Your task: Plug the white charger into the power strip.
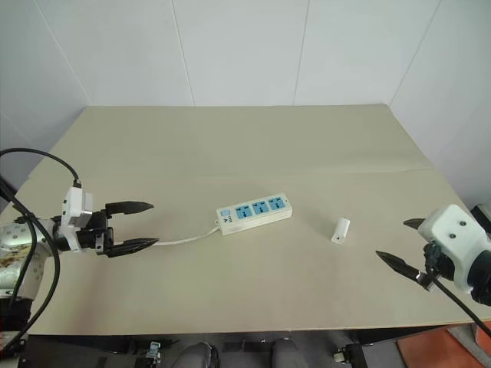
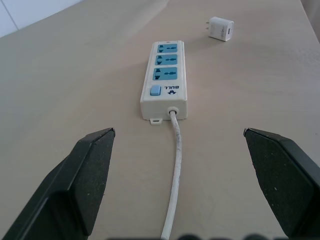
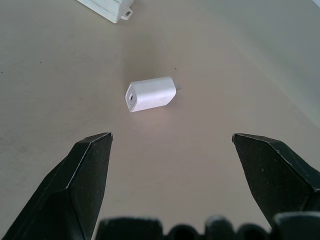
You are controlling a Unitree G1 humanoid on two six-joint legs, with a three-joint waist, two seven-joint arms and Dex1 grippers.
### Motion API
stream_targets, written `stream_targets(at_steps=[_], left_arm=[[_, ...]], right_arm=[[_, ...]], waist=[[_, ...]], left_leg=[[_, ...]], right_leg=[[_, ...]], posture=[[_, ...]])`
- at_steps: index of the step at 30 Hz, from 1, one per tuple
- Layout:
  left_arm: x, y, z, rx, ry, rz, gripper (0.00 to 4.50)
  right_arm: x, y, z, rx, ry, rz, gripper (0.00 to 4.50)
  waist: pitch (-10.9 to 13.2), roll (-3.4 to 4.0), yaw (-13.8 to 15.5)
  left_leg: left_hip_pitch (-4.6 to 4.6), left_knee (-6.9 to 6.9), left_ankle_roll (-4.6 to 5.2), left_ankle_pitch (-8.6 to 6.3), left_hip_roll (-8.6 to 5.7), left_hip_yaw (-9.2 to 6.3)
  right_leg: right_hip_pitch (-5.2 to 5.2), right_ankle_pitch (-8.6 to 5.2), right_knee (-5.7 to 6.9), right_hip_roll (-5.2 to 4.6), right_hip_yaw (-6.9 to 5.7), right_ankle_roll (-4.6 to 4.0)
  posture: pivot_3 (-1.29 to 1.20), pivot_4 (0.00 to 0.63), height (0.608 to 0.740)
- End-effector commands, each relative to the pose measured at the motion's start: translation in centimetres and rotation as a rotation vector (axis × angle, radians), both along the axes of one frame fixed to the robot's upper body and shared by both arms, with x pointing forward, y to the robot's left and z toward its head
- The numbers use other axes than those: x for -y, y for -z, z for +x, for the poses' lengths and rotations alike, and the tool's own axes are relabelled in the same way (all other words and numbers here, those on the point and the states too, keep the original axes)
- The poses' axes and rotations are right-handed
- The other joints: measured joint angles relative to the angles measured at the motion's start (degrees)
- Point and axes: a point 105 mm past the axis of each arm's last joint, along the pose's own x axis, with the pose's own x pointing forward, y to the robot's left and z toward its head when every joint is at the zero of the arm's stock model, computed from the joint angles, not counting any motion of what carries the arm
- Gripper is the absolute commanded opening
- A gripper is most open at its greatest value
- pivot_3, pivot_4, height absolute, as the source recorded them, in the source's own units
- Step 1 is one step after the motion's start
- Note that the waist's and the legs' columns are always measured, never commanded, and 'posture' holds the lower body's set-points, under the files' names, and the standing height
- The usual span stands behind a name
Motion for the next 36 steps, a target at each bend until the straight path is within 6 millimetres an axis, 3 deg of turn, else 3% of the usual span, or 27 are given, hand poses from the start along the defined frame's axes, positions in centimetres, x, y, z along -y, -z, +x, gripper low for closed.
stream_targets(at_steps=[1,16,20,24,28,31,36], left_arm=[[-0.3,-1.0,0.2,0.048,-0.002,0.030,4.49],[-0.2,-1.1,1.3,0.077,-0.022,0.012,4.49],[0.5,-0.4,2.7,0.075,-0.007,-0.004,4.49],[2.7,1.1,4.4,0.071,0.068,-0.044,4.49],[5.0,2.7,6.3,0.041,0.105,-0.119,4.49],[6.7,2.7,7.6,0.033,0.121,-0.192,4.49],[8.8,3.0,8.2,0.032,0.193,-0.119,4.49]], right_arm=[[0.2,-0.9,0.1,0.041,0.008,-0.024,4.50],[0.3,-1.0,0.1,0.054,0.022,-0.041,4.50],[-0.1,-1.0,0.4,0.063,0.018,-0.027,4.50],[-1.6,-1.7,0.7,0.097,-0.026,-0.036,4.50],[-4.9,-3.5,1.0,0.160,-0.129,0.016,4.50],[-7.1,-4.3,1.3,0.192,-0.190,0.039,4.50],[-9.1,-4.7,1.5,0.214,-0.228,0.069,4.50]], waist=[[0.00,0.00,0.02],[0.01,-0.01,0.04],[0.00,-0.01,0.25],[0.00,-0.02,0.75],[0.02,-0.05,1.01],[0.05,-0.10,1.05],[0.13,-0.25,1.17]], left_leg=[[0.00,0.00,0.00,0.00,0.00,0.00],[0.00,0.00,0.00,0.00,0.00,0.00],[0.02,0.00,0.00,0.00,-0.01,0.00],[0.00,0.01,0.00,0.00,-0.03,0.00],[-0.08,0.02,0.00,0.00,-0.05,-0.02],[-0.12,0.02,0.01,0.01,-0.05,-0.03],[-0.23,0.03,0.01,0.01,-0.08,-0.07]], right_leg=[[0.00,0.00,0.00,0.00,0.00,-0.01],[0.00,0.00,0.00,0.00,0.00,-0.01],[0.01,0.00,0.01,0.00,0.00,0.00],[0.02,0.02,-0.01,0.00,-0.01,-0.01],[-0.02,0.04,-0.02,0.02,-0.01,-0.02],[-0.04,0.05,-0.02,0.03,-0.01,-0.02],[-0.10,0.05,-0.06,0.02,-0.03,-0.01]], posture=[[0.00,0.150,0.740],[0.00,0.150,0.740],[0.00,0.150,0.740],[0.00,0.150,0.740],[0.00,0.150,0.740],[0.00,0.150,0.740],[0.00,0.150,0.740]])
